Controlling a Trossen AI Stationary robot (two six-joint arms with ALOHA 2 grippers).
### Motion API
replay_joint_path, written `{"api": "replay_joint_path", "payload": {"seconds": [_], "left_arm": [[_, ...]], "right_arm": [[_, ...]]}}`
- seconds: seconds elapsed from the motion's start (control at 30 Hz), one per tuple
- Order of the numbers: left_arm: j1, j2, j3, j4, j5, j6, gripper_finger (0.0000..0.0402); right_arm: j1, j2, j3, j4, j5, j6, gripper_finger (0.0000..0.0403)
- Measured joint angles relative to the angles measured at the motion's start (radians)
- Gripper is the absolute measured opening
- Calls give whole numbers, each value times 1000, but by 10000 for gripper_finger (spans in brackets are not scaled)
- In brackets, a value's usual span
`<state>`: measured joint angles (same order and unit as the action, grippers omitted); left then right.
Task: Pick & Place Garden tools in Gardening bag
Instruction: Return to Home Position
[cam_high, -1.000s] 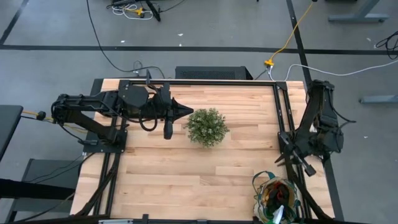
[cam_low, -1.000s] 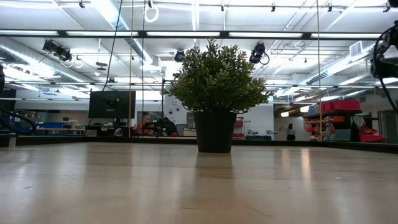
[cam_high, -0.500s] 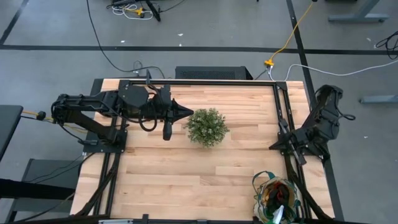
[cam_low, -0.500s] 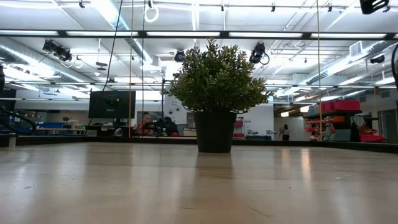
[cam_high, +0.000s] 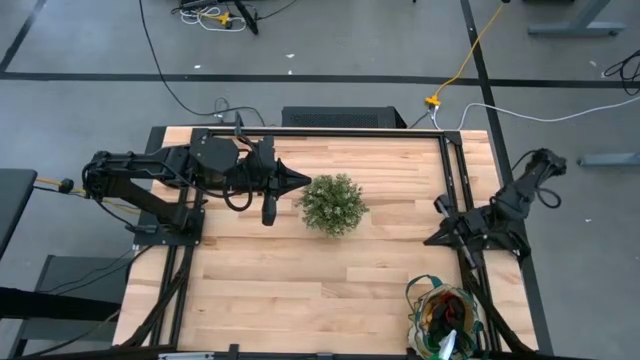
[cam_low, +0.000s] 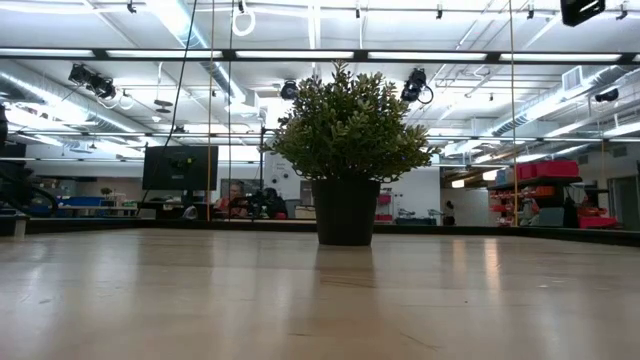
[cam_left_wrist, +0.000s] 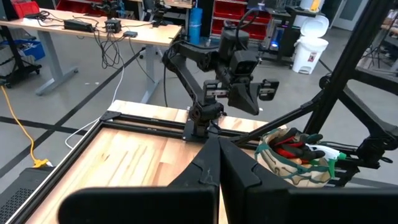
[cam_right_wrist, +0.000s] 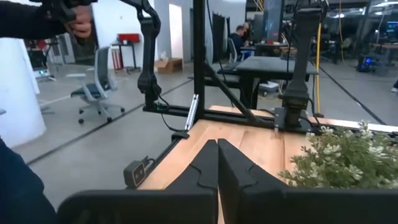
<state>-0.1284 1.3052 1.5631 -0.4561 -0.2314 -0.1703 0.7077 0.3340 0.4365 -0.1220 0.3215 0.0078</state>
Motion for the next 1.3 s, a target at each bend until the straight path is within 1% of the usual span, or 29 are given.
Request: {"api": "replay_joint_path", "payload": {"seconds": [0.13,0.33,0.43,0.57,0.73,0.93,1.13,1.3], "left_arm": [[1,0,0,0,0,1,2],[1,0,0,-1,0,2,2],[1,0,0,-2,0,2,2],[1,-4,0,-13,1,2,2],[1,-12,2,-25,1,1,2],[1,-24,2,-31,0,0,2],[1,-33,1,-33,0,0,2],[1,-32,1,-41,0,0,2]], "right_arm": [[-89,0,-53,81,-97,-5,0],[-220,0,-92,99,-227,-21,0],[-278,0,-116,141,-288,-27,0],[-331,-2,-156,160,-360,-26,0],[-361,-3,-211,217,-429,-27,0],[-380,-27,-271,218,-434,-52,0],[-398,-80,-348,306,-428,-49,0],[-432,-108,-379,309,-437,-52,0]]}}
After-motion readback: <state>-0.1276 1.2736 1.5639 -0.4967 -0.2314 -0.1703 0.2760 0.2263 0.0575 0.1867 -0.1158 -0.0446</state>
